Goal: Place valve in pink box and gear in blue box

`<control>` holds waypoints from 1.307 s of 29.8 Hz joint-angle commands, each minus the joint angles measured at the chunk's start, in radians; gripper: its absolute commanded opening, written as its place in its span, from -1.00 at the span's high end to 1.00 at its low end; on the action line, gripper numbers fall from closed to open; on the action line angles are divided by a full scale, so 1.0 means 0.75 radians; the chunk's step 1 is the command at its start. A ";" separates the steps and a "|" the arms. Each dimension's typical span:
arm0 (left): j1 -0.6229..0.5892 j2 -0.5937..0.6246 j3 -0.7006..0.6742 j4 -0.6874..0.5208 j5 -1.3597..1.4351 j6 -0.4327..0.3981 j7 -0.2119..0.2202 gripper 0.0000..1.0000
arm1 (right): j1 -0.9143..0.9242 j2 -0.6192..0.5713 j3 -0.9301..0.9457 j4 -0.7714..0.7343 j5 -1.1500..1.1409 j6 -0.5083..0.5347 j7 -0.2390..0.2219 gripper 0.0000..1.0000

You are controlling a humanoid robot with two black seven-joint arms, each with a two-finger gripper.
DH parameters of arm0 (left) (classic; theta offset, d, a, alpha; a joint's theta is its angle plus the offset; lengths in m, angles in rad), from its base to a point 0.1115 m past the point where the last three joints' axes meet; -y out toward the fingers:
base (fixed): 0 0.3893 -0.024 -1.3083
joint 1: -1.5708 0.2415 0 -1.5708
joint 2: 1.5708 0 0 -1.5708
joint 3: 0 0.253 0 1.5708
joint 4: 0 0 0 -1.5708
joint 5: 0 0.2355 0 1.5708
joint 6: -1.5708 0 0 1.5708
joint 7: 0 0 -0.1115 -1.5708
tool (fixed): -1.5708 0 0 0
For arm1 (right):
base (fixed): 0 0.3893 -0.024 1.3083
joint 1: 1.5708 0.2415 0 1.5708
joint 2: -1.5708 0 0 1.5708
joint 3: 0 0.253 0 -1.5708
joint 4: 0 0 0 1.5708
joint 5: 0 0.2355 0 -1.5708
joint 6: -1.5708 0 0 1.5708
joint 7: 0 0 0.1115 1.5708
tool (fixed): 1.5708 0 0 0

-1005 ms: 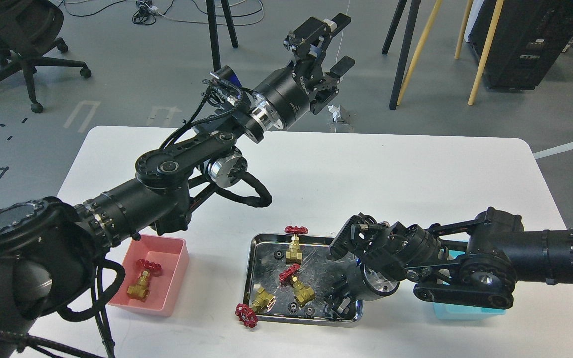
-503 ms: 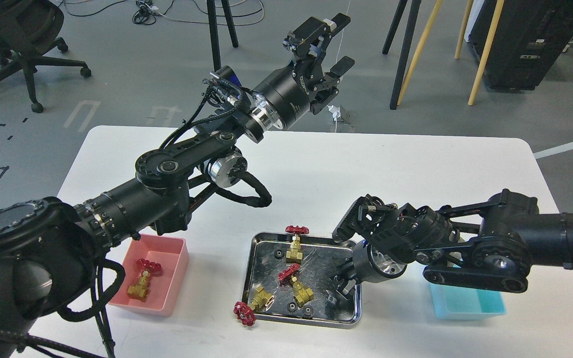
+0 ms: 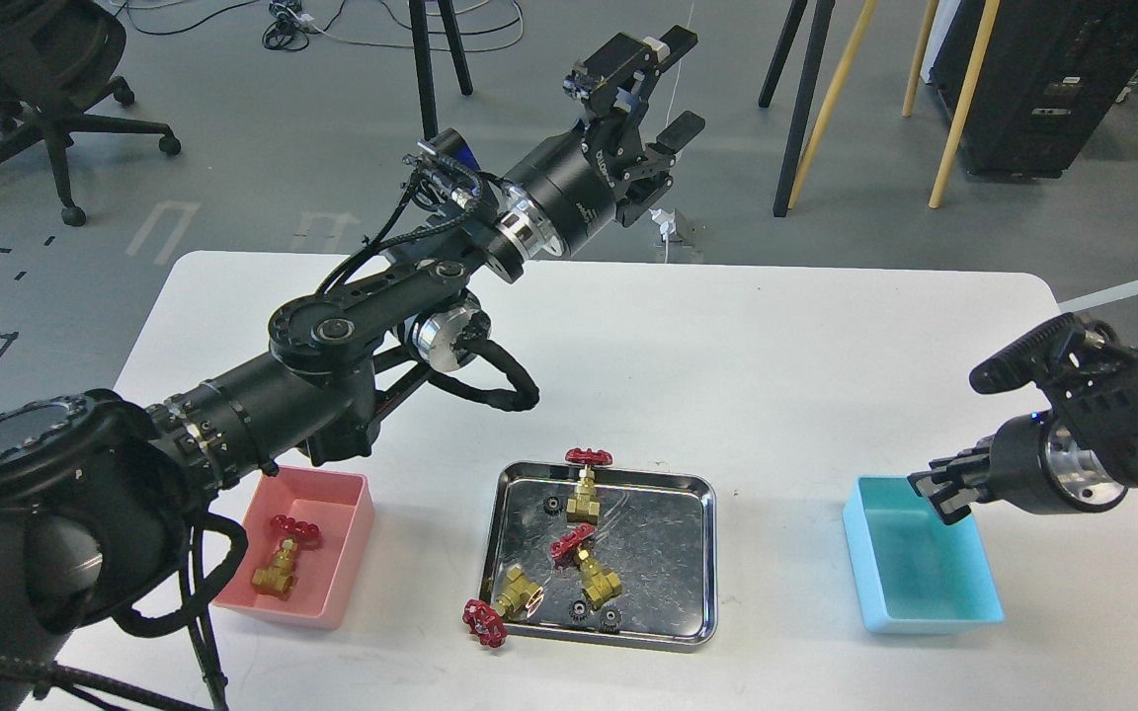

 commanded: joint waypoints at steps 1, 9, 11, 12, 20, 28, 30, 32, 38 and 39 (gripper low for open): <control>0.000 0.000 0.000 0.000 0.000 0.002 0.000 -0.69 | -0.077 -0.021 0.018 0.006 -0.002 0.000 0.000 0.69; 0.002 -0.002 0.000 0.000 -0.002 0.000 0.000 -0.70 | -0.112 -0.005 0.077 -0.006 0.010 0.000 0.000 -0.29; -0.002 -0.002 0.000 0.000 -0.002 0.000 0.000 -0.70 | -0.114 -0.005 0.100 -0.006 0.034 0.000 0.002 -0.76; -0.002 -0.002 0.000 0.000 -0.002 0.000 0.000 -0.70 | -0.114 -0.005 0.114 -0.006 0.063 0.000 0.000 -1.00; -0.009 0.029 0.006 0.000 -0.008 -0.012 0.000 -0.70 | -0.142 -0.007 0.475 -0.151 0.553 0.000 0.000 -0.99; -0.076 0.321 0.008 0.006 -0.078 -0.390 0.000 -0.70 | -0.151 0.083 0.887 -0.472 1.892 0.000 0.059 -0.99; -0.084 0.396 0.008 0.019 -0.147 -0.390 0.000 -0.70 | -0.157 0.113 0.904 -0.605 2.120 0.000 0.114 -0.99; -0.070 0.448 0.004 0.021 -0.204 -0.390 0.000 -0.70 | -0.173 0.168 0.897 -0.748 2.278 0.000 0.200 -0.99; 0.040 0.444 -0.135 0.021 -0.233 -0.390 0.000 -0.71 | -0.228 0.357 0.912 -0.885 2.342 0.000 0.282 -0.99; 0.057 0.440 -0.161 0.019 -0.233 -0.390 0.000 -0.71 | -0.226 0.385 0.912 -0.898 2.342 0.000 0.282 -0.99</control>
